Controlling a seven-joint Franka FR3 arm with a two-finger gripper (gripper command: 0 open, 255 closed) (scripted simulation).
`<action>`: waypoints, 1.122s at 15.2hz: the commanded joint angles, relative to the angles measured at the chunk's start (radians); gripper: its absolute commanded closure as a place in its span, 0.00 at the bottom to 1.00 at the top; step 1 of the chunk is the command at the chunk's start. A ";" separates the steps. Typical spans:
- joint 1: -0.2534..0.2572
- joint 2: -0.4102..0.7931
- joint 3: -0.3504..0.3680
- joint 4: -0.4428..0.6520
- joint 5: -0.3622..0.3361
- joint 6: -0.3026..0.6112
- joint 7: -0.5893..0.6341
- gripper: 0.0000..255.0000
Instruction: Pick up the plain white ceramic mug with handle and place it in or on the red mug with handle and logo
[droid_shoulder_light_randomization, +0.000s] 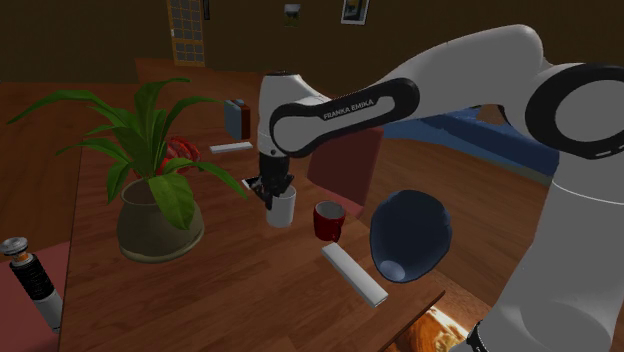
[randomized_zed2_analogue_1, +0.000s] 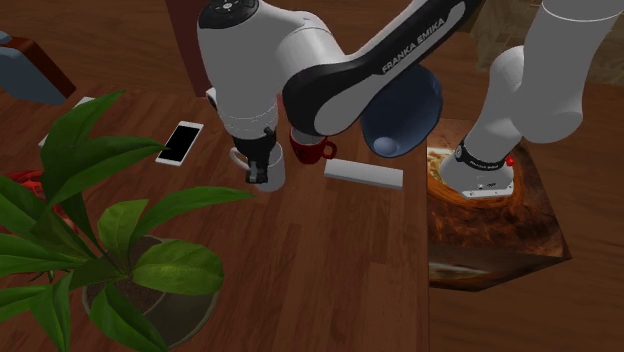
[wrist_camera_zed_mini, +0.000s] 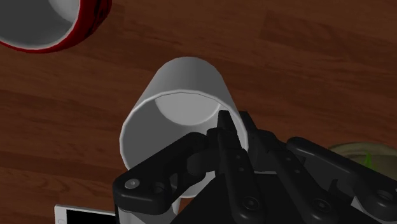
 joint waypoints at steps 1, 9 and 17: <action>-0.001 -0.014 0.001 0.010 0.006 -0.023 -0.004 1.00; -0.003 -0.042 0.004 0.083 0.018 -0.123 -0.013 1.00; -0.003 -0.057 0.006 0.172 0.025 -0.226 -0.019 1.00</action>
